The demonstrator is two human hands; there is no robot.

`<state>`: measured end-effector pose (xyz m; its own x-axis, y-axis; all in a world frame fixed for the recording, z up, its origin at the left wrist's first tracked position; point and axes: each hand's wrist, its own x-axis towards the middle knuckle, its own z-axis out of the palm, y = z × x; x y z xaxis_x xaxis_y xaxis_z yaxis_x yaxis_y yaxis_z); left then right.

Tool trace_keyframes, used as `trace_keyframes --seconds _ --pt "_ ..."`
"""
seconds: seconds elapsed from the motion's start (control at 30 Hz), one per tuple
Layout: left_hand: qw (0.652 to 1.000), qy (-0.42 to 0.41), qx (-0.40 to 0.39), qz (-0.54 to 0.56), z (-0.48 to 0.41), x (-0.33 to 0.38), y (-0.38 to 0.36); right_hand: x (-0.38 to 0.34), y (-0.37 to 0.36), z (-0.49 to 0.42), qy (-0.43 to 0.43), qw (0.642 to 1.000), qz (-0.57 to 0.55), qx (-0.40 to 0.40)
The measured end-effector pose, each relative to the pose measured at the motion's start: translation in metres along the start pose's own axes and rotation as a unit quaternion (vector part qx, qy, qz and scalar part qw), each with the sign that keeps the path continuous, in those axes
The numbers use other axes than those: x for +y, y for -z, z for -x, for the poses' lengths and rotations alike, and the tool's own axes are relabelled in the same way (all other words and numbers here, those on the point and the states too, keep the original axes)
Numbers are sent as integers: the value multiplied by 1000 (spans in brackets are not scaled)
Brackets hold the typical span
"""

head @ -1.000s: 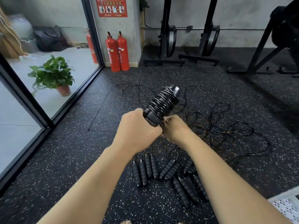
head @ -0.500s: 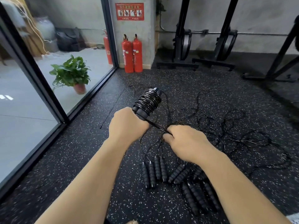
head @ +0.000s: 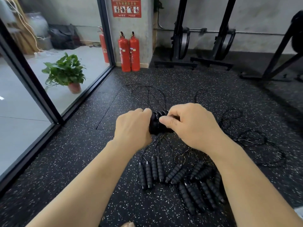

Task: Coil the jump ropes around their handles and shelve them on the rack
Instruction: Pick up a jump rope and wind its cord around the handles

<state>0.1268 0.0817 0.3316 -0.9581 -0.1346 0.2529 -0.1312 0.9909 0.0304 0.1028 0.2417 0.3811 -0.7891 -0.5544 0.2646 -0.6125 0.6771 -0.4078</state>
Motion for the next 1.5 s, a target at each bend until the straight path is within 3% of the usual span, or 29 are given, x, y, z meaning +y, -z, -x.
trace_keyframes --seconds 0.17,0.3,0.53,0.77,0.83,0.9,0.97,1.0,1.1,1.17,1.27,1.5 --pt "983 -175 -29 44 4 6 5 31 -6 -9 -39 992 -113 -32" --pt "969 -229 -49 73 6 9 4 41 -7 -6 -50 971 -222 -75" --pt "951 -245 -109 154 9 14 3 58 -8 -4 -97 904 -373 -187" --pt "918 -226 -143 293 21 22 11 72 -18 -3 -127 800 -512 -286" --pt "912 -210 -153 316 24 21 11 76 -22 -5 -144 787 -513 -311" --pt "901 -169 -185 353 25 20 12 81 -30 -6 -174 784 -515 -299" --pt "880 -124 -201 412 24 21 14 91 -41 -7 -246 753 -567 -227" --pt "867 -103 -207 442 24 21 14 93 -42 -8 -253 751 -575 -202" --pt "809 -56 -229 539 24 19 13 84 -39 -4 -189 775 -530 -288" --pt "762 -37 -234 602 24 17 11 73 -38 -5 -182 764 -534 -312" --pt "705 -8 -231 670 20 18 6 65 -41 -7 -197 786 -514 -281" --pt "644 98 -232 722 15 20 6 55 -41 -7 -212 848 -426 -233"
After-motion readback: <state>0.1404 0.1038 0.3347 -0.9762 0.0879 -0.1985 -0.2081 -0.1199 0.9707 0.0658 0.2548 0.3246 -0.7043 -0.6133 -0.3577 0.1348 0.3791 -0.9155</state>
